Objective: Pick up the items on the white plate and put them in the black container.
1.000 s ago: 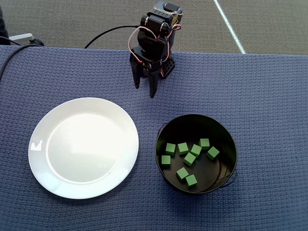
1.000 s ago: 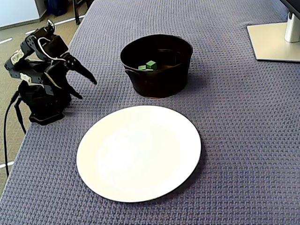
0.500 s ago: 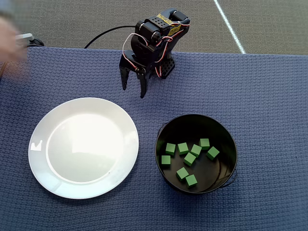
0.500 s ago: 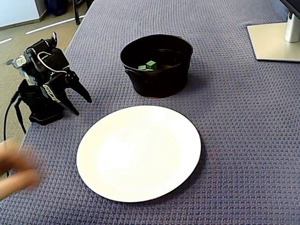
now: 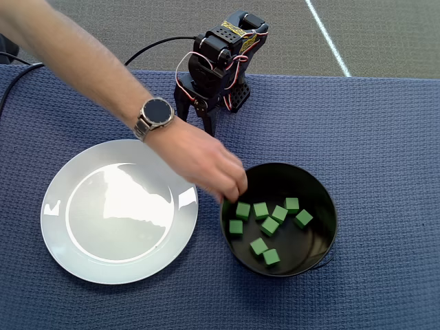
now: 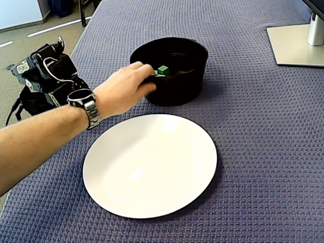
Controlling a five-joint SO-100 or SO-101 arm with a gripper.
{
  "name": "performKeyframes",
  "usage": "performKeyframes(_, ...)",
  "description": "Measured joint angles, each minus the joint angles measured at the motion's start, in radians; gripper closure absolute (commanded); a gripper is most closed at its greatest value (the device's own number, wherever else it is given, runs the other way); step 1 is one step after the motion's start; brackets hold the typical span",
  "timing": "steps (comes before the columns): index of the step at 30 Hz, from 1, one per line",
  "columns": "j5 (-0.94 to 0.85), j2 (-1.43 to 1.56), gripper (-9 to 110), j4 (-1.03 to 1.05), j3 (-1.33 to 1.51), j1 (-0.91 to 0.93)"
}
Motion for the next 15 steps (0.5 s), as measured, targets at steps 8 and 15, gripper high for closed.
performKeyframes(8, 0.074, 0.0, 76, -0.011, 0.0, -0.069)
performKeyframes(15, 0.074, 0.0, 76, -0.011, 0.0, -0.072)
